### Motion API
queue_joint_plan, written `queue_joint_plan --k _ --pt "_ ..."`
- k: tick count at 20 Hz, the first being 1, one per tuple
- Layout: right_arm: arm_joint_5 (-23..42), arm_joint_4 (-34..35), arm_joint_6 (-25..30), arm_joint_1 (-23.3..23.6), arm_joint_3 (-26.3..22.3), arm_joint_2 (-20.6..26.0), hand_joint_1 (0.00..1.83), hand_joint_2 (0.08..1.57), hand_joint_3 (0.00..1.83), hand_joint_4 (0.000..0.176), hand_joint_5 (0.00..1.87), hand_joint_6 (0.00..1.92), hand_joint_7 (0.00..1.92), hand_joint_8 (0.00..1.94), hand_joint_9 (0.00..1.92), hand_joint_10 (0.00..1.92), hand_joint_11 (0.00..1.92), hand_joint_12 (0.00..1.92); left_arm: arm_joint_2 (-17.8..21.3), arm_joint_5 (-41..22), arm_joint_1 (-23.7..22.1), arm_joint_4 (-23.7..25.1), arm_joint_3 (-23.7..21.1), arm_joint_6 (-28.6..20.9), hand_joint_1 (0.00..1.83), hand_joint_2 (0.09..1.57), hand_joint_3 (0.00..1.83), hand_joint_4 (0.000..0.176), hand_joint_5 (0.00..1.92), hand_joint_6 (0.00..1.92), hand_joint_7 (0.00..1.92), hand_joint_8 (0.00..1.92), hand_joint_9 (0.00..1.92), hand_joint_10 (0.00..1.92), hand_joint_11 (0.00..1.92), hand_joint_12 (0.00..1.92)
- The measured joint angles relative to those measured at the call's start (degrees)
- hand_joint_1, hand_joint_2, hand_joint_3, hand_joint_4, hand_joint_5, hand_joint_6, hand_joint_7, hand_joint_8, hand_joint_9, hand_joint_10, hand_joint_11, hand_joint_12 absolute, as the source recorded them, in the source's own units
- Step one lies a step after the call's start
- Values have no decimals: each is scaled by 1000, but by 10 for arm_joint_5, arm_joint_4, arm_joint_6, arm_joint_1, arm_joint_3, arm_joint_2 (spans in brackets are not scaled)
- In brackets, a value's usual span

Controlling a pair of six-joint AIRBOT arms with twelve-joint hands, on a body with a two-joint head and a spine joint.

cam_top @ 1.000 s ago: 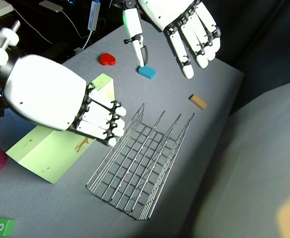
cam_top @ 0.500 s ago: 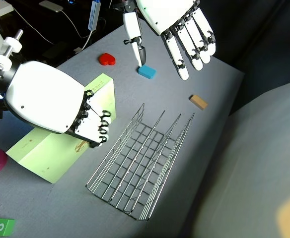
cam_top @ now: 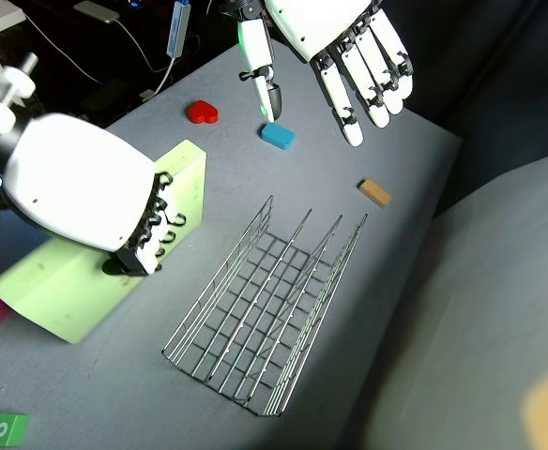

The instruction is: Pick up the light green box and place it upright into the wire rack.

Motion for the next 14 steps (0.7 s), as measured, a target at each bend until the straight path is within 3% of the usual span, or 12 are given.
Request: queue_joint_plan --k 6,10,14 --pt "18 -5 -5 73 -6 30 1371 1128 0 0 846 1024 988 948 925 1291 853 1310 3 2 0 -14 -1 1 102 1190 1 106 299 2 232 0 175 1 0 551" --pt "29 -67 -9 121 -4 31 1369 1134 1 0 827 1037 980 973 910 1312 853 1309 10 4 0 -13 -1 7 100 1195 3 107 295 0 232 0 176 1 0 553" --pt "40 -65 -22 134 26 17 1369 1136 0 0 823 1046 973 982 911 1308 829 1301 11 5 0 -14 -1 7 103 1195 2 106 301 3 233 0 173 0 0 555"
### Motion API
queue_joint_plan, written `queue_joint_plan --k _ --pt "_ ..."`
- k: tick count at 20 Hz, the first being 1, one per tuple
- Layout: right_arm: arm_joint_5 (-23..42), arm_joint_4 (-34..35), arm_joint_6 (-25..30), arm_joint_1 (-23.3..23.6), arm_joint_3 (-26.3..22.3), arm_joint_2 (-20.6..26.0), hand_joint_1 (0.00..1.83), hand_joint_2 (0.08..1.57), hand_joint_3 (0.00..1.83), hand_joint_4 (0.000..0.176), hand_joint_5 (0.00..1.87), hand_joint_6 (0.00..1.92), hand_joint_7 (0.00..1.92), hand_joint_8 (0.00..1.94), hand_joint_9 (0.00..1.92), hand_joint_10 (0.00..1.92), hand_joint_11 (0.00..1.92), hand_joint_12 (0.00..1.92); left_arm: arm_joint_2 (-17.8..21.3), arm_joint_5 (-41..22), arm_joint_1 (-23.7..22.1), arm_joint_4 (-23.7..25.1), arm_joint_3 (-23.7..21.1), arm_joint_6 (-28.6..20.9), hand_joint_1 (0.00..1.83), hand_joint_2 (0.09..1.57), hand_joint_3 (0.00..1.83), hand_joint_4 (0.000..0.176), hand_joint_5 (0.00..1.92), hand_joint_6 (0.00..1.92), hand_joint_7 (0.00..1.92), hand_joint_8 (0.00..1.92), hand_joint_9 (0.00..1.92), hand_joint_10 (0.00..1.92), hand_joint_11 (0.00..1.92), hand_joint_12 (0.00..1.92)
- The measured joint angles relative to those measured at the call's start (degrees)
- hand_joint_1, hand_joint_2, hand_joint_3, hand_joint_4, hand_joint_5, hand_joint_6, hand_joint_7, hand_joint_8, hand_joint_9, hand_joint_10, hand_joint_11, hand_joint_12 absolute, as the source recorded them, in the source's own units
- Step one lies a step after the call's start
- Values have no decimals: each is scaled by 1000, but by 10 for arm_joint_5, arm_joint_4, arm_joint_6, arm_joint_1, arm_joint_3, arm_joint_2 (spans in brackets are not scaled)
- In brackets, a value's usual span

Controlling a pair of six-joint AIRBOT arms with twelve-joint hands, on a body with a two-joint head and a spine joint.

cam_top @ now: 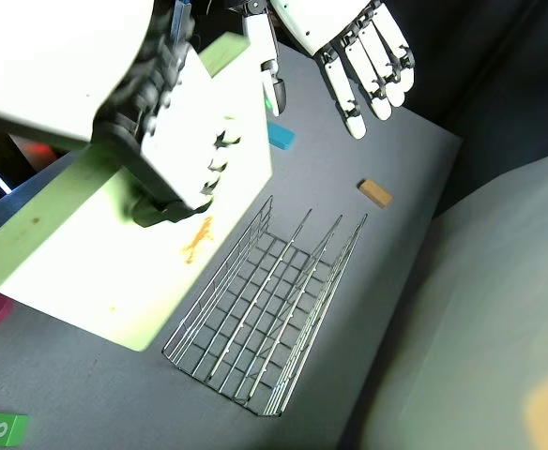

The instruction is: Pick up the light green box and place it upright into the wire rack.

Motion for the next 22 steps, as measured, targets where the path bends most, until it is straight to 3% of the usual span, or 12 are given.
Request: queue_joint_plan --k 10,22 --pt "17 -50 -23 -11 91 -89 1367 1143 0 0 806 1067 966 1006 893 1326 834 1303 3 -1 0 0 -2 0 127 1187 0 106 308 2 234 0 175 0 0 574" --pt "12 -49 -13 -54 125 -115 1367 1139 0 0 824 1056 956 1007 911 1305 834 1287 3 -4 0 -3 -7 2 146 1176 0 107 310 1 243 3 180 2 0 574"
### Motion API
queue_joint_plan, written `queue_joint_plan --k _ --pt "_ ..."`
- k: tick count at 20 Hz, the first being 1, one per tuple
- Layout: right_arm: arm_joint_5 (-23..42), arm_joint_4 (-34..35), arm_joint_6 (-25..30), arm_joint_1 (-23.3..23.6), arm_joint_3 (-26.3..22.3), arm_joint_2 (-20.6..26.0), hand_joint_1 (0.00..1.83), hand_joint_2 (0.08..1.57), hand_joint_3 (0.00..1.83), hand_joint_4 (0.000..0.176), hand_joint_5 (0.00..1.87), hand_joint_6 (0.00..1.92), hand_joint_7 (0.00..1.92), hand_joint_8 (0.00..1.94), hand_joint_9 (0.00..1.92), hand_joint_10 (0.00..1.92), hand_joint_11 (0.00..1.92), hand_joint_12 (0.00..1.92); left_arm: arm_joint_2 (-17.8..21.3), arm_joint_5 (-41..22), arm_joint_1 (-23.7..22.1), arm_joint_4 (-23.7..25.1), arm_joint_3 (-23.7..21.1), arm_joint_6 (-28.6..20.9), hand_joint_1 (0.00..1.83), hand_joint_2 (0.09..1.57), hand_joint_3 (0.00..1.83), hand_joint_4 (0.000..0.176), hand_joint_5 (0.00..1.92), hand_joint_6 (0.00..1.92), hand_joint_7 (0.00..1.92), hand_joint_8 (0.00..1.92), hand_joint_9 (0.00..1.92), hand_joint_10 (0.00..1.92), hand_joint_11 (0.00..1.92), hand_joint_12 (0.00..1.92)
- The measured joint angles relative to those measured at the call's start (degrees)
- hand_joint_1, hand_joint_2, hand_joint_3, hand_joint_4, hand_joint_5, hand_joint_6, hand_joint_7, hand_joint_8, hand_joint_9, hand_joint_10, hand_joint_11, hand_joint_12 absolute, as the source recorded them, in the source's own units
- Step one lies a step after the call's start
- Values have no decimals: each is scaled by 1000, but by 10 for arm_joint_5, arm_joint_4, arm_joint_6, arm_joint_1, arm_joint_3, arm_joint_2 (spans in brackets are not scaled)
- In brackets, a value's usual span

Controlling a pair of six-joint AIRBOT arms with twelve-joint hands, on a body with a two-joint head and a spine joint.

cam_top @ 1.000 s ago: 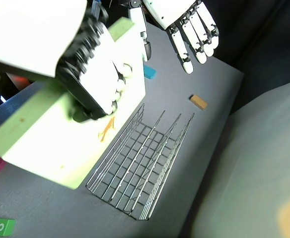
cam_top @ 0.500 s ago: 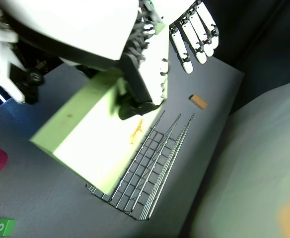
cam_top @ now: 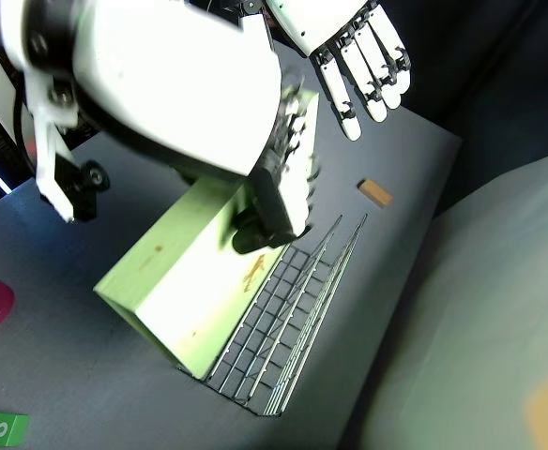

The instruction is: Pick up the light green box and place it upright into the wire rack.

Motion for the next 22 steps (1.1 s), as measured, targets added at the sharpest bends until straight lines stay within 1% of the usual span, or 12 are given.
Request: queue_joint_plan --k 2,11,22 --pt "2 -3 5 -3 7 -3 1367 1139 0 0 825 1056 954 1008 910 1305 835 1288 0 0 0 -1 0 0 145 1176 0 107 310 1 243 3 180 2 0 574" --pt "24 -9 42 -48 39 -22 1367 1139 0 0 825 1055 959 1005 908 1306 834 1292 0 1 0 -2 0 0 140 1176 0 107 314 2 247 3 180 1 0 574" --pt "70 -11 75 -97 103 -48 1368 1138 0 0 825 1050 955 1009 915 1300 850 1293 0 1 0 -6 -3 0 145 1178 0 107 313 1 246 1 180 0 0 574"
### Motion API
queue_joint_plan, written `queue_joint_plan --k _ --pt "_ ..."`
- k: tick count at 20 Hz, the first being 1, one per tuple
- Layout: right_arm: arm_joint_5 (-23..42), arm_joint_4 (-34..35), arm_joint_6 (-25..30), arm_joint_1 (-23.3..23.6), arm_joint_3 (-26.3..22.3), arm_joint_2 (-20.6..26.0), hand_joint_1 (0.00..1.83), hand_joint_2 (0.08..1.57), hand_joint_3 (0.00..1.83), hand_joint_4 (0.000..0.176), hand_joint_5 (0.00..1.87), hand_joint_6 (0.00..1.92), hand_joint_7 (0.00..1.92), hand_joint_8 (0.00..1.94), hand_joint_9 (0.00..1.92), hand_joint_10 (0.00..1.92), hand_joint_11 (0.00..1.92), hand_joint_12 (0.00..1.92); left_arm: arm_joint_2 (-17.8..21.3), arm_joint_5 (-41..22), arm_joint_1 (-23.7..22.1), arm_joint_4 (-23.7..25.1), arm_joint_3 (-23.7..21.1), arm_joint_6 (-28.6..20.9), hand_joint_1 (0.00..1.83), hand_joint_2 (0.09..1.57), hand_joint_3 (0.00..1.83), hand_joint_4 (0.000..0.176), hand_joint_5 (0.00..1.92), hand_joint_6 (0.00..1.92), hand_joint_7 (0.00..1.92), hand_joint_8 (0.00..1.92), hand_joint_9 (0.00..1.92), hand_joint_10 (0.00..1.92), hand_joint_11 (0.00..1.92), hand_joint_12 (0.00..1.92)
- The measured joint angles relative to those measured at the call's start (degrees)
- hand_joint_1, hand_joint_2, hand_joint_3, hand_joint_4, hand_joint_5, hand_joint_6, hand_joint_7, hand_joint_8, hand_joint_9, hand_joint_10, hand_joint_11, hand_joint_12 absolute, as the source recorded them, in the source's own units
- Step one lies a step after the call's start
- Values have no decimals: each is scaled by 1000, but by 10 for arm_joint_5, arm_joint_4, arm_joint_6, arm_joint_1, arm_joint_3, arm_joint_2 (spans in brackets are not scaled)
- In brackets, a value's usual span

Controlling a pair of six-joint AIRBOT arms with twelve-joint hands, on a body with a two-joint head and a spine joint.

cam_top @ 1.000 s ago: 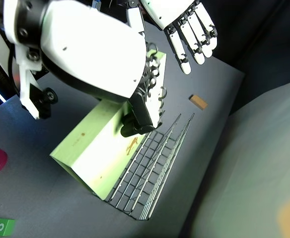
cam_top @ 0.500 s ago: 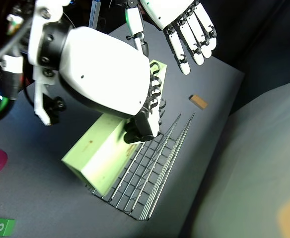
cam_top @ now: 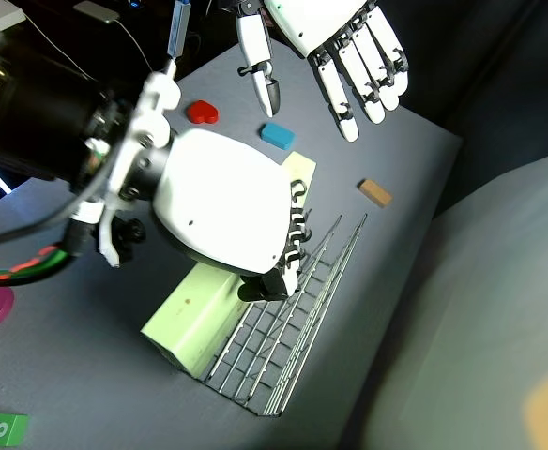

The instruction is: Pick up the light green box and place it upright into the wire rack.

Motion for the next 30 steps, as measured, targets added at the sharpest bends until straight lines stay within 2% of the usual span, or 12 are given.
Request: queue_joint_plan --k 3,20,22,24,25,26,27,28,29,30 --pt "5 0 3 -3 12 -4 1368 1138 0 0 823 1049 947 1017 923 1295 849 1290 0 0 0 0 0 0 148 1177 0 108 313 1 246 1 180 0 0 576" --pt "12 -13 -2 -21 14 -4 1367 1141 0 0 814 1062 940 1036 920 1292 840 1287 0 0 0 0 -1 0 96 1209 4 107 306 0 238 0 174 0 0 600" --pt "12 -14 -3 -21 14 -3 1368 1122 0 0 855 984 1001 964 959 1262 839 1282 0 0 0 0 -3 0 97 1210 2 107 306 0 238 0 177 1 0 612" --pt "12 -14 -5 -21 14 -3 1360 1160 1 0 752 1151 961 1029 845 1351 779 1296 0 -1 0 0 -3 0 97 1210 2 107 307 1 239 0 178 1 0 615" --pt "12 -14 -6 -21 14 -3 1227 1178 0 0 754 1225 955 1096 785 936 725 1294 0 -1 0 0 -3 0 98 1210 2 107 305 0 239 0 178 1 0 615" --pt "13 -15 -7 -21 14 -2 1187 1198 0 0 728 1295 922 1144 783 660 693 1281 0 -1 0 0 -3 0 100 1210 2 107 303 0 239 0 179 1 0 615" --pt "13 -14 -7 -21 13 -1 1089 1157 0 0 679 635 794 589 748 496 639 1257 0 -1 0 0 -3 0 101 1209 1 107 302 0 242 2 182 2 0 615" --pt "14 -14 -7 -21 10 3 1058 1142 0 0 736 299 829 274 772 346 621 1223 0 -1 0 0 -3 0 102 1209 1 107 302 0 244 2 183 3 0 616" --pt "15 -15 -8 -21 9 4 1058 1142 0 0 736 299 829 274 772 346 621 1223 0 -1 0 0 -3 0 102 1209 1 107 302 0 244 2 183 3 0 616" --pt "15 -16 -8 -20 7 5 972 1117 0 0 685 116 776 98 697 206 517 1203 0 -1 0 0 -3 0 104 1209 1 107 302 0 241 1 186 4 0 614"
